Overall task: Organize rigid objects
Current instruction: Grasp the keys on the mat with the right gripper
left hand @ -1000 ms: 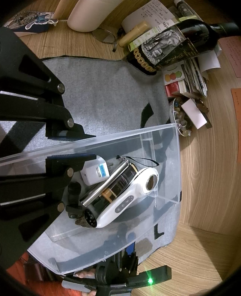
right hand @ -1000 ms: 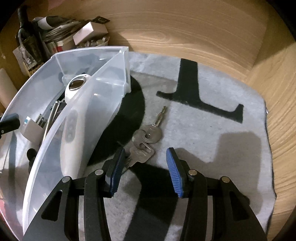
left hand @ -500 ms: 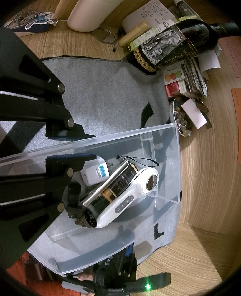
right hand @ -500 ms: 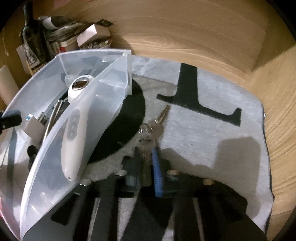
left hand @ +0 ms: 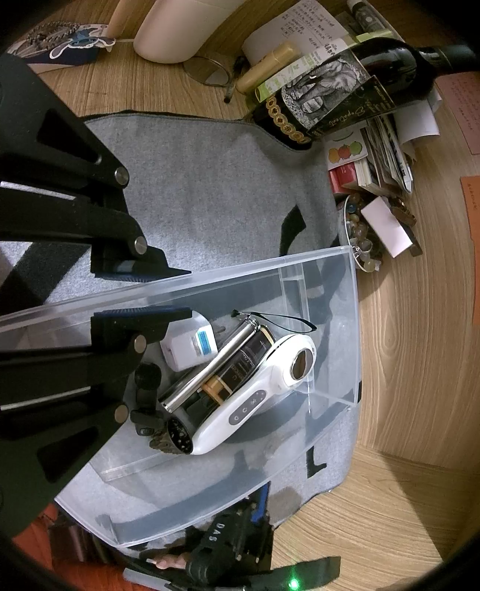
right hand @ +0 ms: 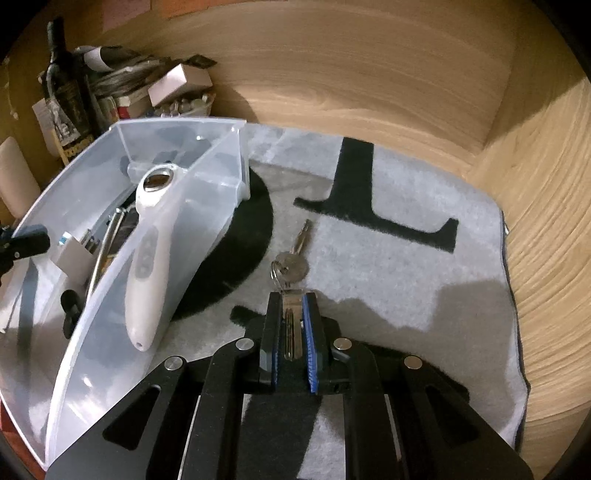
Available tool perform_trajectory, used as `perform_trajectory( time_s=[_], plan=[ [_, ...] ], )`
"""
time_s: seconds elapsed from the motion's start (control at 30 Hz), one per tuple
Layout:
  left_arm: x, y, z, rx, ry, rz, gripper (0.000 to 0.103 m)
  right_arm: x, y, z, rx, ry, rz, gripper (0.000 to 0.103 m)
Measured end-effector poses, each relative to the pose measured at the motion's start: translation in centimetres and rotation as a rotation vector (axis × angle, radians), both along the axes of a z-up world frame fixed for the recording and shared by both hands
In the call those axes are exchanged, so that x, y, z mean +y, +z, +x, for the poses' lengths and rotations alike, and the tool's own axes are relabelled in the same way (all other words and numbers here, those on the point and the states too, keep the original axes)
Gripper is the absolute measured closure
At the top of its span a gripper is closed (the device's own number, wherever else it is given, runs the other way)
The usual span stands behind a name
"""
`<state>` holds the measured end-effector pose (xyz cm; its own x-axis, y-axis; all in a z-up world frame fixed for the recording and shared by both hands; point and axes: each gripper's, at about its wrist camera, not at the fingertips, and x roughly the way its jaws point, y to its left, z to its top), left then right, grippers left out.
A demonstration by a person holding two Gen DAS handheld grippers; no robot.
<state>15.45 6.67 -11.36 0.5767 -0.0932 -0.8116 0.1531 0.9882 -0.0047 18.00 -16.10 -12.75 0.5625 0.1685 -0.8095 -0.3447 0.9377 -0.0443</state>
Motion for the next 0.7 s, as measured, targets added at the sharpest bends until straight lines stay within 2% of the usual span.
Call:
perform_trajectory(
  time_s=[0.03,0.07,0.13,0.17,0.4,0.43,0.47,0.6,0.7],
  plan=[
    [0.0,0.0,0.0,0.0,0.0,-0.001,0.092,0.1,-0.3,0.1,0.023,0.007,-0.004,0.089],
    [0.0,0.0,0.0,0.0,0.0,0.0,0.092,0.1,-0.6,0.2,0.045,0.013,-0.005,0.081],
    [0.0,0.0,0.0,0.0,0.002,-0.001,0.092,0.1,-1.0,0.1,0.047,0.005,-0.017,0.07],
    [0.0,0.0,0.0,0.0,0.001,0.0,0.092,0.1,-1.1,0.0,0.043,0.002,-0.023,0.069],
    [0.0,0.0,0.0,0.0,0.001,0.0,0.092,-0.1,-1.9,1.8,0.05,-0.04,0.001,0.07],
    [0.0,0.0,0.0,0.0,0.001,0.0,0.092,-0.1,-1.9,1.9,0.047,-0.043,0.006,0.078],
    [0.0,0.0,0.0,0.001,0.001,0.0,0.092,-0.1,-1.9,2.1,0.049,-0.04,0.007,0.081],
    [0.0,0.0,0.0,0.0,0.001,0.0,0.092,-0.1,-1.3,1.8,0.017,-0.04,0.009,0.081],
    [0.0,0.0,0.0,0.0,0.001,0.0,0.092,-0.4,0.3,1.0,-0.026,-0.042,0.032,0.081]
  ],
)
